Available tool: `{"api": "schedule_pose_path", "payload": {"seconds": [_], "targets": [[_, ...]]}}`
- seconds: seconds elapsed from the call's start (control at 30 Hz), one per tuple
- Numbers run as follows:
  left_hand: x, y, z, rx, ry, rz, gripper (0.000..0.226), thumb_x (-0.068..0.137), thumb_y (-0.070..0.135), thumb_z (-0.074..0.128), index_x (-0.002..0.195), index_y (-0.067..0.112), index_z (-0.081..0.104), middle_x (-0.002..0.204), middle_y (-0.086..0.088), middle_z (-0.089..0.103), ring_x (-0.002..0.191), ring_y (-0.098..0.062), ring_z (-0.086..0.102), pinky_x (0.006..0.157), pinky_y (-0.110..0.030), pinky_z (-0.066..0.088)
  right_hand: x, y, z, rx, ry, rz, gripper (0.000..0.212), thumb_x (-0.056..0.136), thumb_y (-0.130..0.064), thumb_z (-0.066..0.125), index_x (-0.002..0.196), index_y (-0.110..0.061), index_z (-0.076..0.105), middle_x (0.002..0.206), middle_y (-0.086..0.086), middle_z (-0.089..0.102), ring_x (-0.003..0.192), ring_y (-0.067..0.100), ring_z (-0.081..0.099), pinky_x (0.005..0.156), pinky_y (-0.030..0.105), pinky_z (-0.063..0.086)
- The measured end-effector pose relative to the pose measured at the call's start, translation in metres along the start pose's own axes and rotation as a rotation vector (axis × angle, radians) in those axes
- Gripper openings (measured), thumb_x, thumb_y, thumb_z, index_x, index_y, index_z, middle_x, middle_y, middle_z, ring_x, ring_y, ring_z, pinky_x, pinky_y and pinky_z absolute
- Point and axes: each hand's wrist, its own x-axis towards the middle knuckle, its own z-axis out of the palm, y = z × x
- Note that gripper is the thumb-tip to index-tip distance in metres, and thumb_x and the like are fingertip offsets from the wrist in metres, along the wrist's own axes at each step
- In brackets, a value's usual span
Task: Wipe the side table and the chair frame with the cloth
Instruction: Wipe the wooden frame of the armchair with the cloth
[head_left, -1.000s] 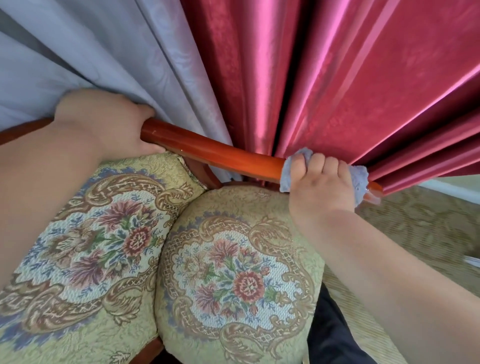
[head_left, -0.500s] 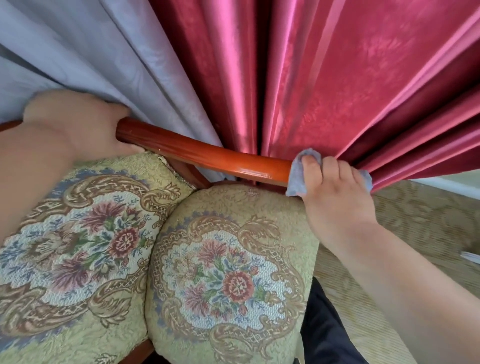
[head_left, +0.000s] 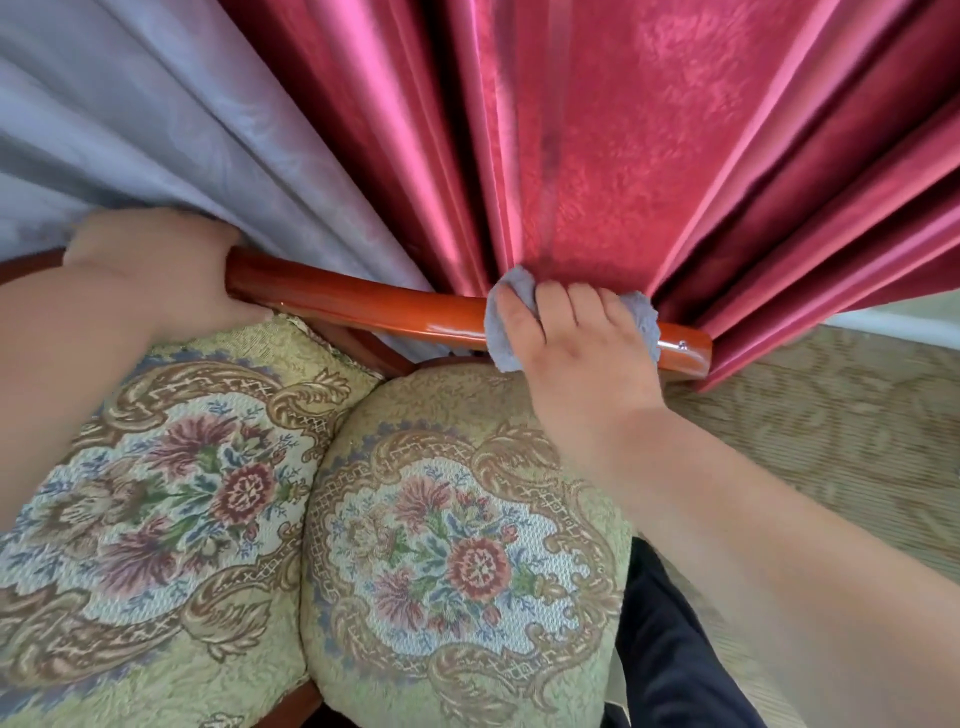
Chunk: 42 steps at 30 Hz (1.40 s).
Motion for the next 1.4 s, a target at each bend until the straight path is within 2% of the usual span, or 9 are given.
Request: {"api": "schedule_pose_path", "payload": {"seconds": [0.23,0.4,0.53,0.67,0.8,0.9,1.1,1.27,1.4], "targets": [[0.002,0.122,-0.026,0.027,-0.111,0.273,0.087,0.064,0.101,0.047,0.122,0.038,0.059,0.12,0.005,0.07,0.111,-0.027,0.066,0.078,-0.036,0.051,-0.043,0.045,0.019,0.105,0.133,0.198,0.068,0.085,-0.018,0.069,0.148,-0.004,0.045,0.117,0.019,0.055,0.105,0.042,0.052,0.101,0.052,0.035],[0.011,0.207,-0.023,-0.178,-0.034,0.35,0.083,0.066,0.102,0.042,0.117,0.039,0.063,0.112,0.008,0.073,0.109,-0.026,0.069,0.078,-0.034,0.048,-0.022,0.027,0.014,0.082,0.143,0.203,0.064,0.085,-0.03,0.065,0.142,-0.007,0.048,0.111,0.018,0.057,0.099,0.04,0.053,0.096,0.053,0.041],[0.011,0.208,-0.015,-0.145,0.064,0.302,0.086,0.064,0.101,0.039,0.115,0.037,0.065,0.108,0.006,0.074,0.106,-0.026,0.071,0.08,-0.036,0.05,-0.038,0.066,0.031,0.161,0.244,0.056,0.063,0.084,-0.023,0.069,0.143,-0.008,0.05,0.11,0.014,0.057,0.095,0.038,0.054,0.089,0.051,0.044],[0.013,0.211,-0.011,-0.121,0.066,0.301,0.09,0.063,0.099,0.032,0.121,0.036,0.063,0.111,0.006,0.072,0.106,-0.024,0.069,0.077,-0.035,0.047,-0.062,0.093,0.042,0.276,0.173,0.166,0.065,0.089,-0.027,0.077,0.141,-0.002,0.048,0.115,0.017,0.056,0.098,0.037,0.054,0.092,0.052,0.048],[0.017,0.206,-0.002,-0.099,0.11,0.28,0.097,0.061,0.103,0.027,0.118,0.034,0.063,0.11,0.006,0.073,0.103,-0.024,0.071,0.072,-0.034,0.044,-0.05,0.069,0.026,0.207,0.115,0.244,0.063,0.096,-0.042,0.059,0.142,-0.003,0.044,0.116,0.02,0.055,0.102,0.04,0.052,0.096,0.053,0.043],[0.016,0.206,0.001,-0.134,0.156,0.279,0.099,0.058,0.106,0.029,0.112,0.032,0.067,0.104,0.003,0.075,0.098,-0.027,0.073,0.07,-0.035,0.045,-0.034,0.046,0.019,0.197,0.182,0.211,0.06,0.096,-0.046,0.045,0.14,-0.006,0.05,0.114,0.017,0.057,0.1,0.041,0.053,0.095,0.053,0.041],[0.016,0.207,0.0,-0.131,0.127,0.282,0.102,0.058,0.104,0.025,0.118,0.032,0.064,0.109,0.002,0.073,0.102,-0.027,0.071,0.071,-0.035,0.04,-0.043,0.076,0.047,0.296,0.424,0.102,0.045,0.101,-0.038,0.063,0.131,-0.004,0.063,0.107,0.016,0.064,0.088,0.039,0.058,0.081,0.053,0.048],[0.016,0.205,-0.001,-0.122,0.096,0.282,0.09,0.067,0.099,0.034,0.118,0.031,0.061,0.102,0.003,0.07,0.097,-0.027,0.069,0.067,-0.033,0.038,-0.052,0.08,0.048,0.406,0.309,0.174,0.062,0.101,-0.054,0.047,0.135,-0.003,0.055,0.117,0.019,0.058,0.099,0.039,0.053,0.096,0.049,0.047],[0.016,0.204,0.003,-0.119,0.136,0.264,0.093,0.064,0.101,0.03,0.114,0.03,0.062,0.096,0.003,0.07,0.094,-0.029,0.07,0.068,-0.034,0.044,-0.058,0.076,0.047,0.427,0.316,0.236,0.062,0.095,-0.044,0.06,0.142,-0.005,0.05,0.124,0.018,0.055,0.106,0.038,0.052,0.101,0.045,0.044]]}}
